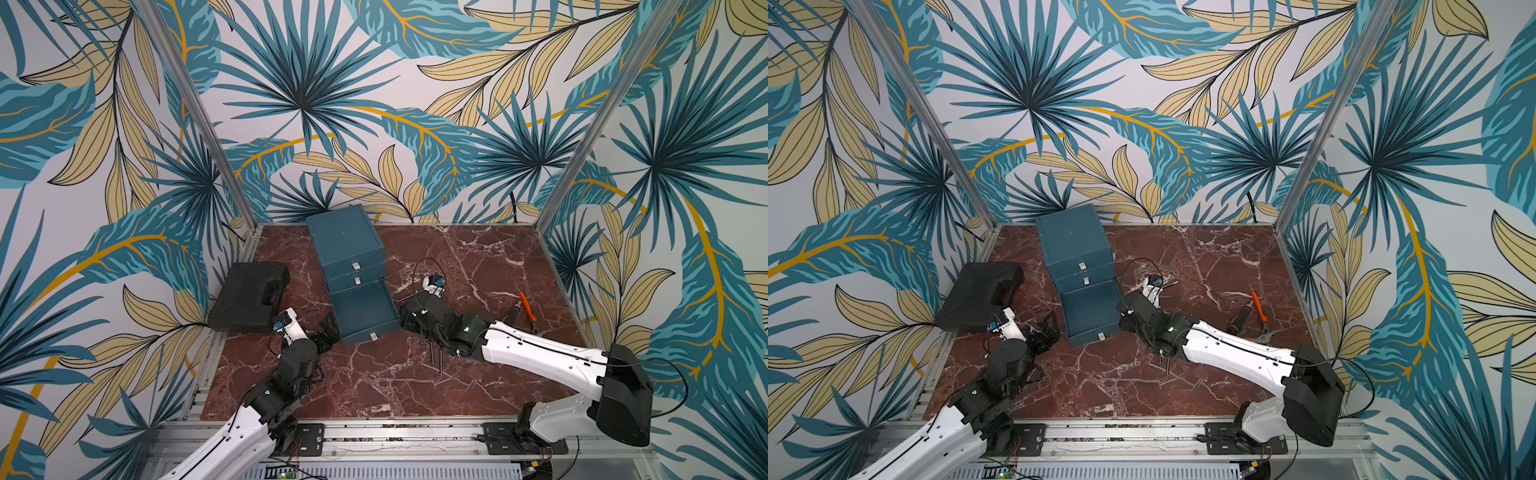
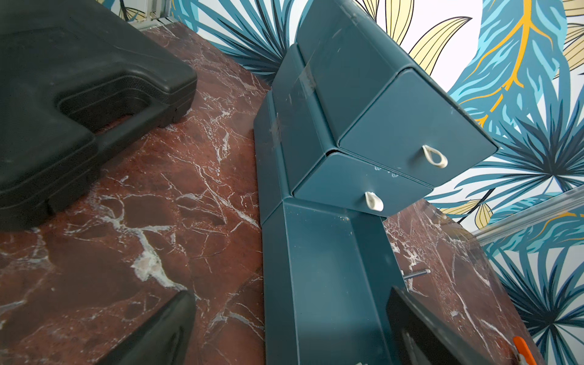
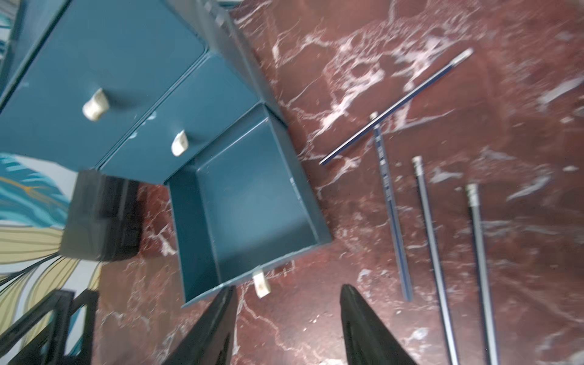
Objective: Please place the pencils in the drawer according to their color
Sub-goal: Pick up the pencil from the center of the board.
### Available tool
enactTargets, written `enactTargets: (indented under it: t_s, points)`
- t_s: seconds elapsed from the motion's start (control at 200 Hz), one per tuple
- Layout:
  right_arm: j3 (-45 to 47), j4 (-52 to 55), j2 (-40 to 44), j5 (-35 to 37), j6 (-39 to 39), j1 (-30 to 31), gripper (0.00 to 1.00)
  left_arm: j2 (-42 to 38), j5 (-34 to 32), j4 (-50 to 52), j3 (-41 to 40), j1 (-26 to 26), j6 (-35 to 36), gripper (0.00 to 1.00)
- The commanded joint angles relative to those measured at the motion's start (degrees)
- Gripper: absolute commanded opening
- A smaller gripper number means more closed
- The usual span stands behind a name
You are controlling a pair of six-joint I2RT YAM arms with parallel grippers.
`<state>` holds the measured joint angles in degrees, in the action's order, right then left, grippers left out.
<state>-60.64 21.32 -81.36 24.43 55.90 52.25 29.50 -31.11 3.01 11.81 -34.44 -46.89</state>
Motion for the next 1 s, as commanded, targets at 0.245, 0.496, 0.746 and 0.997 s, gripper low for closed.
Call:
enactTargets:
  t_s: [0.245, 0.496, 0.746, 0.997]
  points:
    - [-13.17, 14.19, -12.19, -8.74, -6.74, -16.94, 0.62, -0.08, 4.62, -2.33, 1.19, 0.24, 5.32, 1.0]
    - [-27.39, 21.96, -28.2, -15.37, -7.25, -22.4, 0.62, 2.2, 7.61, -4.89, 2.16, 0.25, 9.45, 1.0]
    - [-37.39, 27.42, -39.18, -17.25, -4.7, -24.24, 0.67, 5.34, 10.01, -8.07, 2.1, 0.27, 10.51, 1.0]
    - [-42.93, 30.11, -45.48, -17.67, -3.97, -24.76, 0.65, 6.96, 10.89, -10.67, 1.9, 0.25, 10.42, 1.0]
